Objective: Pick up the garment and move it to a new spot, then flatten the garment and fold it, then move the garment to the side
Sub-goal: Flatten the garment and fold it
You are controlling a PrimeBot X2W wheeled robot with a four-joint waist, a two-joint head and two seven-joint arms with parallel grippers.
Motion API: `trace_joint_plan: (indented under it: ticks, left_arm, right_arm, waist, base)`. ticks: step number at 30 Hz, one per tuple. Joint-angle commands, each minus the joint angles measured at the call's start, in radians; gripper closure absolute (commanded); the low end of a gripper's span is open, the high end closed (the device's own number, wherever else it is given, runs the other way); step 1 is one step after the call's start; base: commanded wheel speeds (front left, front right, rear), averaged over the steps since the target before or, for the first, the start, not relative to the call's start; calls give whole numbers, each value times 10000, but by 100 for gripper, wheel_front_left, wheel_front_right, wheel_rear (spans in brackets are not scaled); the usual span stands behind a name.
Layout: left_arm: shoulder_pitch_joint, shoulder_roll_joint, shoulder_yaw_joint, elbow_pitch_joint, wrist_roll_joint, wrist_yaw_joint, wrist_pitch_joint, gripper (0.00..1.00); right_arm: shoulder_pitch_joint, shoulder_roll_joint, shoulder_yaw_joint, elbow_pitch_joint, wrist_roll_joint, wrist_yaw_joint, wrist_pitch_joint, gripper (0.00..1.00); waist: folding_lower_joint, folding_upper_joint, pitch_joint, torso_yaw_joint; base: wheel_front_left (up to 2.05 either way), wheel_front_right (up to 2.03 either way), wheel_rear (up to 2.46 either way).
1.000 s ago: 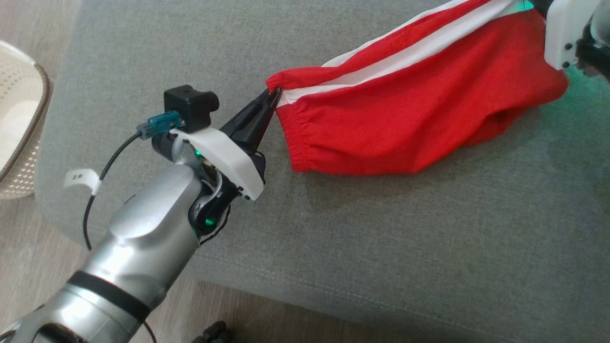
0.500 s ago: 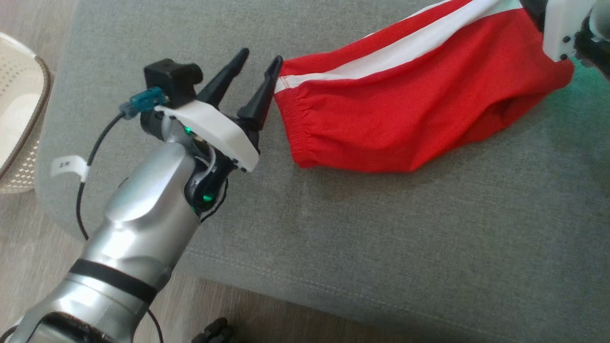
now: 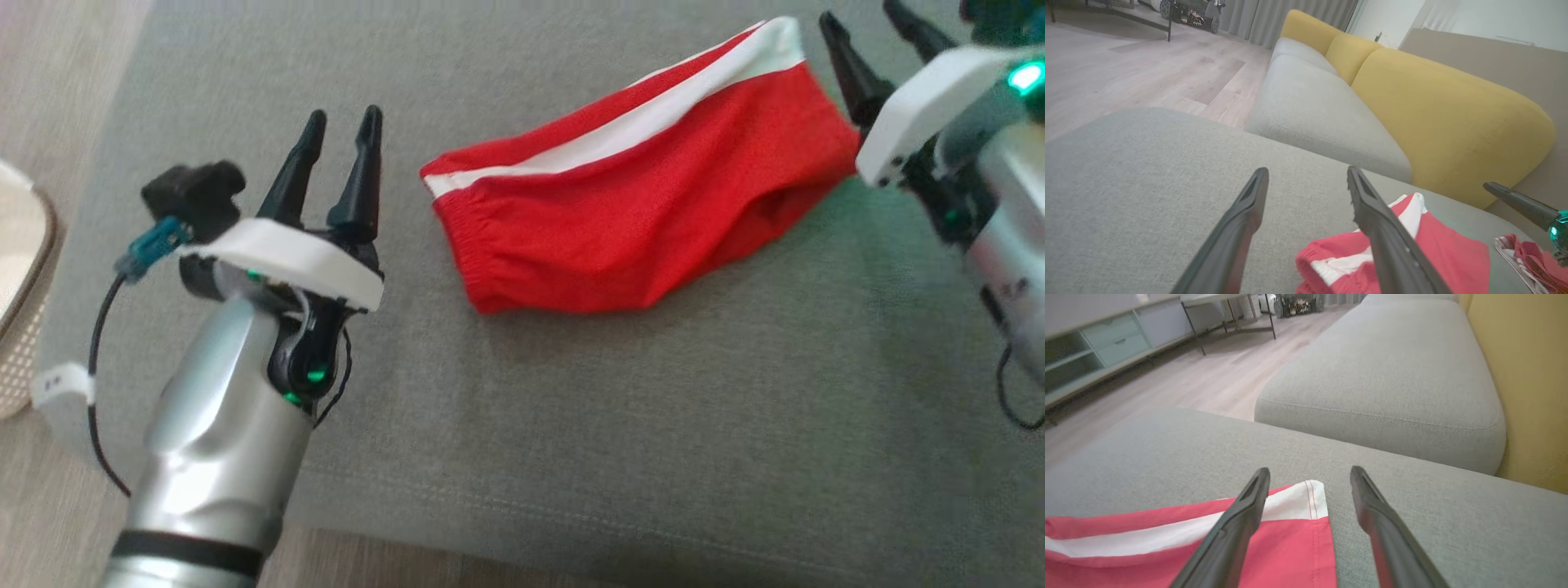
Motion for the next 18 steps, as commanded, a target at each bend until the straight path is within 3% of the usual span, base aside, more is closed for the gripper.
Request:
trace_joint_plan:
  ticks: [1,6,10,13,18]
  left_arm:
    - [52,146,646,-581,318,112,-121,0]
    - [917,-147,962,-1125,1349,241,-121,0]
    - [1514,-352,1163,-1287,1734,252,-121,0]
    - [1957,-464,1281,-1458,2042,277,-122,0]
    - [2757,-614,1612,-1827,2335,281,-122,0]
  right_arm:
    - [262,112,-173,-136,104,-7,-480,0]
    - [1016,527,-730,-17,280,-7,-1541,0]
    - [1563,687,-1110,-50,-240,-7,-1944,0]
    - [1974,636,-1963,-339,-1121,-7,-1988,0]
    - [3617,714,-4223,-1622,-3316,-7,-1994,0]
  waist:
    - [0,0,-560,-433]
    - [0,0,-1144,-780]
    - [0,0,-1632,-1007]
    - [0,0,-1916,-1166]
    - [0,0,-2262,-1427]
  base:
    - [0,0,0]
    - [0,0,0]
    - [0,0,0]
    - [0,0,0]
    - [0,0,0]
